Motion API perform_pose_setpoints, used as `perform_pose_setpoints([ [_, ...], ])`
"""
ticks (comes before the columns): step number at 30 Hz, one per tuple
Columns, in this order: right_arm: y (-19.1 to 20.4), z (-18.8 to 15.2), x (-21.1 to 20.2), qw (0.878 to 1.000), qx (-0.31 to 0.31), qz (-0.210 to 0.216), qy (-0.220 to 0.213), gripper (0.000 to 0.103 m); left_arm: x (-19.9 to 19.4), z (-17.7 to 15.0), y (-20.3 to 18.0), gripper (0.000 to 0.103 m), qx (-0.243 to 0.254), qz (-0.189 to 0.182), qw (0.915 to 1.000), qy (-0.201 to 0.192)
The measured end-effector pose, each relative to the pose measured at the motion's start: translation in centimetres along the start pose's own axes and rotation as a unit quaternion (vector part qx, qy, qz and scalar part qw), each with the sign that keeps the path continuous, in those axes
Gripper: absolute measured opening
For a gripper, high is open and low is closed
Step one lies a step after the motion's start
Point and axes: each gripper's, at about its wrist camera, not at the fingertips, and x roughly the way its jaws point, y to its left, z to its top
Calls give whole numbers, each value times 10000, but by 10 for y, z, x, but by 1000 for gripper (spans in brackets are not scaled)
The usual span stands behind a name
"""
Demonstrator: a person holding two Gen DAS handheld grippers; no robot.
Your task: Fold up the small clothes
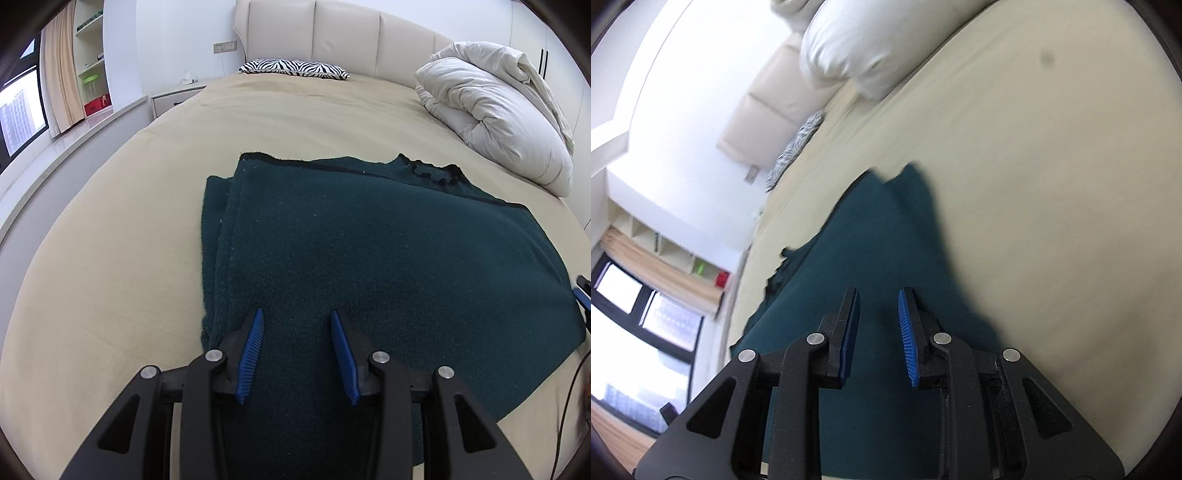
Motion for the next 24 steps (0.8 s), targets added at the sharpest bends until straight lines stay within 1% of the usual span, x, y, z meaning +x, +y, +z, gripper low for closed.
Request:
perform_pose_setpoints([
  [1,-9,2,-12,9998,81,-156,-105,22,0,0,0,41,7,11,10000,-5],
  [2,-19,7,-21,9990,142,-407,-150,31,0,0,-1,41,15,22,10000,-8],
  [3,-28,8,-33,9976,212,-618,-230,36,0,0,-1,41,18,26,10000,-12],
  [4,-41,13,-54,9977,243,-569,-268,36,0,0,-1,41,17,21,10000,-14],
  [6,-50,14,-71,9975,246,-572,-324,36,0,0,0,41,-4,-8,10000,-16],
  [7,-56,18,-86,9975,191,-603,-321,36,0,0,1,41,-11,-17,10000,-18],
  [8,-50,17,-78,9974,147,-628,-307,40,0,0,1,41,-20,-30,10000,-29],
  [10,-45,21,-88,9982,53,-556,-219,44,0,-1,2,41,-30,-42,10000,-46],
  [11,-39,24,-102,9986,26,-499,-181,45,0,-1,2,41,-26,-35,10000,-50],
  [13,-32,28,-107,9994,-60,-330,-108,48,0,-1,2,41,-18,-7,10000,-43],
  [14,-27,29,-118,9996,-91,-269,-89,51,-1,-1,1,41,-22,0,10000,-42],
  [15,-21,29,-117,9997,-157,-167,-45,52,-1,-1,1,41,-34,-3,10000,-43],
  [17,-6,27,-125,9995,-304,-34,53,54,-3,-1,2,41,-92,-35,9999,-51],
  [21,7,22,-111,9988,-435,-11,211,54,-21,-3,3,41,-403,-301,9987,-73],
  [24,3,20,-101,9987,-351,-80,351,54,-35,-7,-9,41,-325,-517,9979,-218],
])
